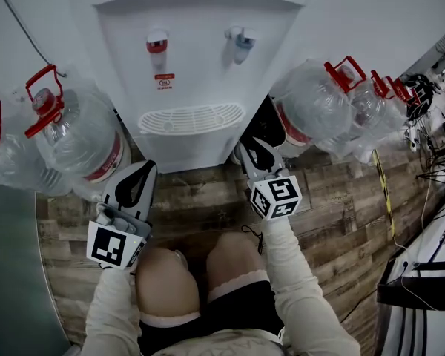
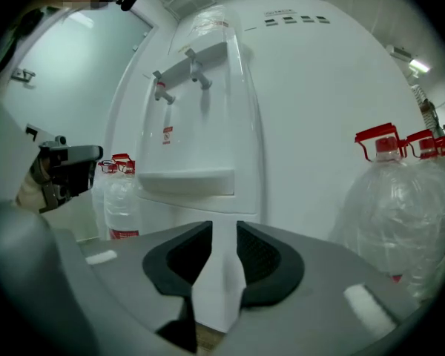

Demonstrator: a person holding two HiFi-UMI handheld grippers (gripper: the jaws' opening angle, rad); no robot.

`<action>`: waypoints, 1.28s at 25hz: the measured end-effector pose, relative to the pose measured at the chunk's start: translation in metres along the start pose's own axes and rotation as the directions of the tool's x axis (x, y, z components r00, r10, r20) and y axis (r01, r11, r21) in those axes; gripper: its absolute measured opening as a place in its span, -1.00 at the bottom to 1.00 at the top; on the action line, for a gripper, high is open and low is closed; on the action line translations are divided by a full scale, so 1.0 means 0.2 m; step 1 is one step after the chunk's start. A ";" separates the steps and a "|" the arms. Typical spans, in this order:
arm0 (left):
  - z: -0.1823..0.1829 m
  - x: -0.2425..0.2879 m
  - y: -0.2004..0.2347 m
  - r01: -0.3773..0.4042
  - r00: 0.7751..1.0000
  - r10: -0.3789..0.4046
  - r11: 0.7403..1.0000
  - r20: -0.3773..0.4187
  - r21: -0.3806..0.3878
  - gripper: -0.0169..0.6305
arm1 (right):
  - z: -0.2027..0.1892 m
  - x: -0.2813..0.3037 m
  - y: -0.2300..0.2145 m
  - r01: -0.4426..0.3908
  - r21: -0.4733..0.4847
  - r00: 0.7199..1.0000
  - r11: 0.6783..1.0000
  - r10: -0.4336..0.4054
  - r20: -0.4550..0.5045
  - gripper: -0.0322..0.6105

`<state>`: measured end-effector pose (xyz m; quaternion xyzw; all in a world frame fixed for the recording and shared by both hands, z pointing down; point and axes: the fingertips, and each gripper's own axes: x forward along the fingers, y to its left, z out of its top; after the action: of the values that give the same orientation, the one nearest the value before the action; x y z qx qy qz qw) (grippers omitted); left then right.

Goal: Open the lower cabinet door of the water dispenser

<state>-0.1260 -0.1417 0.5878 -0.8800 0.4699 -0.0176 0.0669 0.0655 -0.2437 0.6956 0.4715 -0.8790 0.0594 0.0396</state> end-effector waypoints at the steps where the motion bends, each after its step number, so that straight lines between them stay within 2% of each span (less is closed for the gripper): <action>1: 0.00 0.00 0.00 0.001 1.000 -0.001 1.000 0.002 0.000 -0.94 | -0.02 0.03 -0.01 -0.005 0.002 1.000 1.000 0.005 -0.017 -0.54; 3: 0.00 0.01 -0.01 0.002 1.000 -0.002 1.000 0.003 0.000 -0.94 | -0.07 0.08 -0.04 -0.008 0.005 0.999 1.000 0.008 -0.053 -0.30; 8: 0.00 0.01 -0.03 0.011 1.000 -0.011 1.000 0.004 0.004 -0.94 | -0.15 0.19 -0.11 -0.019 0.056 0.994 0.998 0.025 -0.103 -0.02; 11: -0.01 0.00 -0.03 0.007 1.000 -0.007 1.000 -0.001 0.008 -0.94 | -0.17 0.23 -0.13 -0.048 0.083 0.991 0.995 0.058 -0.119 0.00; 15: 0.00 -0.03 -0.01 0.001 1.000 -0.001 1.000 -0.001 0.011 -0.94 | -0.21 0.29 -0.09 -0.095 0.052 0.979 0.994 0.103 -0.178 0.01; 25: -0.02 -0.06 0.00 -0.014 1.000 0.015 1.000 -0.016 0.021 -0.94 | -0.21 0.29 -0.08 -0.039 0.050 0.978 0.998 0.048 -0.204 0.01; 29: 0.00 -0.06 -0.02 -0.002 1.000 0.002 1.000 0.012 0.019 -0.94 | -0.22 0.23 -0.06 -0.028 0.064 0.982 0.998 0.039 -0.185 0.01; 32: -0.02 -0.06 -0.02 -0.012 1.000 0.012 1.000 -0.017 0.024 -0.94 | -0.23 0.16 -0.04 -0.030 0.083 0.985 0.996 0.044 -0.166 -0.10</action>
<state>-0.1297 -0.1301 0.5930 -0.8761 0.4756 -0.0304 0.0732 0.0553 -0.2692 0.7449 0.4496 -0.8780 0.1350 0.0933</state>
